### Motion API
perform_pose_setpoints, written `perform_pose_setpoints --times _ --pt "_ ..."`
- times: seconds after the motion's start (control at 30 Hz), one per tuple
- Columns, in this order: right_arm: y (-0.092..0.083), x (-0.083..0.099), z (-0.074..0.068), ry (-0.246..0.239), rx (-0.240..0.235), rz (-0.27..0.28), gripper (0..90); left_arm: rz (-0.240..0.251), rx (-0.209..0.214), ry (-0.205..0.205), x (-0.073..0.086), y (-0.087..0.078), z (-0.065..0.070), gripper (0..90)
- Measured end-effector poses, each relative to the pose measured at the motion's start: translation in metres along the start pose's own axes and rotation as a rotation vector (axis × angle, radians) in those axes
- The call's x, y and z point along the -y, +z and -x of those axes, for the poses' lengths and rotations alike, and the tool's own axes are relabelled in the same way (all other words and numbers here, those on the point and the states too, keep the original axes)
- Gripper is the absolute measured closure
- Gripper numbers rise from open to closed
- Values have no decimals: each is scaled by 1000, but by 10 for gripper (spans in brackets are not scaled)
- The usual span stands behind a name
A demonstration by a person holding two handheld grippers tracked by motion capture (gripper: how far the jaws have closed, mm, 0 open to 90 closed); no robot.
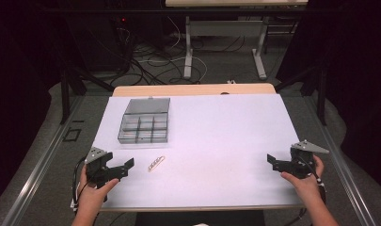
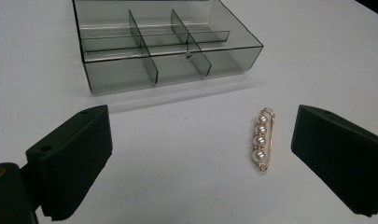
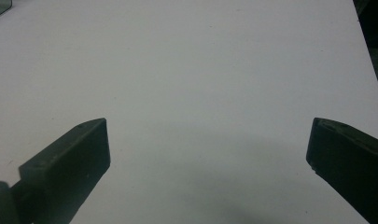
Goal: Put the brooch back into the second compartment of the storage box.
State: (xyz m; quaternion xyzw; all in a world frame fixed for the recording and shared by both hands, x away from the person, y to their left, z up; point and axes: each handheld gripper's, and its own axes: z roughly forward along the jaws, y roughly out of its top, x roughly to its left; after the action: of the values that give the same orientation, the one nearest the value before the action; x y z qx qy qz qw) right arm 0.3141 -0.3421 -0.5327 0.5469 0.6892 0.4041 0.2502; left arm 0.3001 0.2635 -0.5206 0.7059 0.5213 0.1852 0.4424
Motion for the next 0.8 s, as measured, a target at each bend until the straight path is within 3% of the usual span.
perform_pose_setpoints --times 0.47,0.6,0.8 --pt "-6 -3 -2 -47 18 25 0 -17 1 48 -10 -2 8 188" --pt "-6 -3 -2 -48 25 63 0 -15 -6 72 -15 -4 11 237" --pt "-8 -4 -5 -55 7 47 0 -37 11 65 -21 -3 12 260"
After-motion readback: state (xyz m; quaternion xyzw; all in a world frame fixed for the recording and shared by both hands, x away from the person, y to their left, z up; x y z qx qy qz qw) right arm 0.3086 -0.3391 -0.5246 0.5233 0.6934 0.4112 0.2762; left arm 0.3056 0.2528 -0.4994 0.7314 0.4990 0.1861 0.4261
